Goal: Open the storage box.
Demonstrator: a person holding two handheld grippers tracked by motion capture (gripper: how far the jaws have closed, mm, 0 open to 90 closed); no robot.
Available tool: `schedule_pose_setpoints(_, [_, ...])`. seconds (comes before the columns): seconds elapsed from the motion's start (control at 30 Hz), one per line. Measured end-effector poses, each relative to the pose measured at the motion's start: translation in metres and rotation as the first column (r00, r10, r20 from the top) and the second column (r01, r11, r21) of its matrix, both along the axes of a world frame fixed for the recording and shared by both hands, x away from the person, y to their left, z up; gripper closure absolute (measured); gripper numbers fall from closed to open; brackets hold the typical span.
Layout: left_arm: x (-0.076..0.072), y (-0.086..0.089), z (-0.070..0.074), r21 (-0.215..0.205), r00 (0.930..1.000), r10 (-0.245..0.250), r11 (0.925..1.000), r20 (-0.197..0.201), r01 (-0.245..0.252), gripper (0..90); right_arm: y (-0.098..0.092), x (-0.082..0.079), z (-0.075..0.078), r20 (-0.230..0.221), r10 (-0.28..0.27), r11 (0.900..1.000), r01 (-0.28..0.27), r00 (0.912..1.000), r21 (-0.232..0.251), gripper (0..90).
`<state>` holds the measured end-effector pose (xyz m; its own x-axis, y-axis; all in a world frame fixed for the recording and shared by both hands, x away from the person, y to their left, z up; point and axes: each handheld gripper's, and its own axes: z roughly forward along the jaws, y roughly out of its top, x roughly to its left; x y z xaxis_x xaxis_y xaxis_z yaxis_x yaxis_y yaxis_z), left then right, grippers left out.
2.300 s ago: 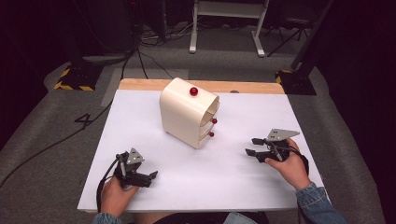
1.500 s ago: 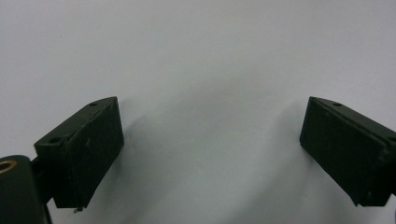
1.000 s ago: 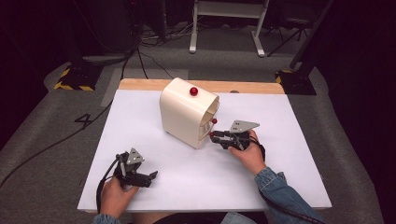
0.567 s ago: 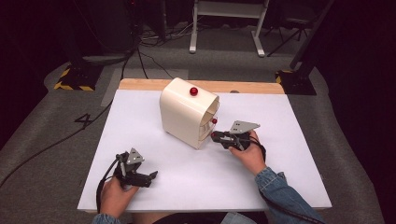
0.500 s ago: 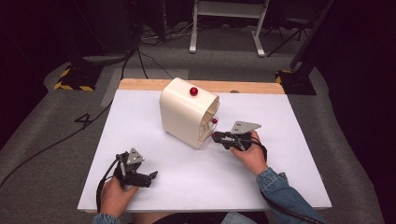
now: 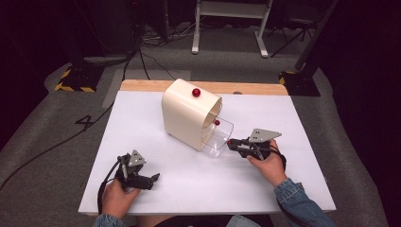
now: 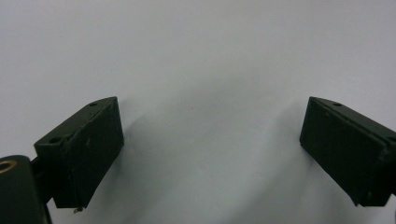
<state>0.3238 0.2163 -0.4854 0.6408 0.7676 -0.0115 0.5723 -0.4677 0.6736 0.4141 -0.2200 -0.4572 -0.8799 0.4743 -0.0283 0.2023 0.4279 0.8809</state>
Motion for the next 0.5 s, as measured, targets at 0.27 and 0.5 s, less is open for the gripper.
schedule_pose_setpoints(0.27, [0.0, 0.0, 0.0, 0.0, 1.0, 0.0, 1.0, 0.0, 0.0, 6.4, -0.015, -0.011, 0.001, 0.003, -0.007, 1.0, 0.007, 1.0, -0.022, 74.0])
schedule_pose_setpoints(0.5, [0.0, 0.0, 0.0, -0.004, 1.0, 0.002, 1.0, -0.004, -0.002, 6.4, -0.023, -0.014, -0.003, -0.011, -0.011, 1.0, 0.011, 0.9999, -0.024, 73.9])
